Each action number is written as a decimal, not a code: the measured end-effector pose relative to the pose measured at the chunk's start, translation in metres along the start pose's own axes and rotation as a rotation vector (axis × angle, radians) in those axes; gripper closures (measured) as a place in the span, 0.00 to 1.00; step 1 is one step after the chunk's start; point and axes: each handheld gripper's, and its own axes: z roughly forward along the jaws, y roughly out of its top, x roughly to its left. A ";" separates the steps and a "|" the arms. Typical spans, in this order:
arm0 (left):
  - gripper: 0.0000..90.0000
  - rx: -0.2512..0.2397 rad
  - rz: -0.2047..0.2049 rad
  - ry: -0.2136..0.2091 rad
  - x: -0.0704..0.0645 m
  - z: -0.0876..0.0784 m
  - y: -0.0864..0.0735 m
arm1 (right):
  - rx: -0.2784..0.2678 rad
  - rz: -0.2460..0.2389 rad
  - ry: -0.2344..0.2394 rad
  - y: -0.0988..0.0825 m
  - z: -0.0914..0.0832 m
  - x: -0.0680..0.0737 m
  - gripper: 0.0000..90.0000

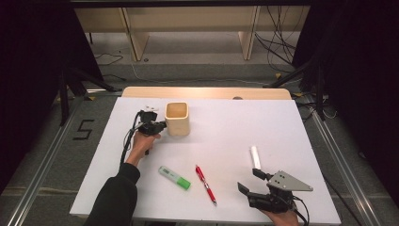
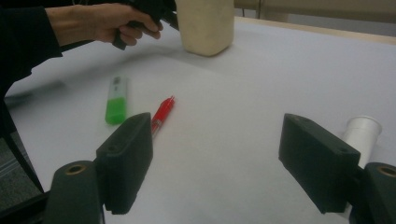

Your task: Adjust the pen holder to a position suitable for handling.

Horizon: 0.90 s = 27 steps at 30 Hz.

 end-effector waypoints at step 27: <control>0.99 0.013 0.057 -0.061 -0.043 0.022 0.012 | 0.005 0.001 0.005 0.000 0.001 0.000 0.30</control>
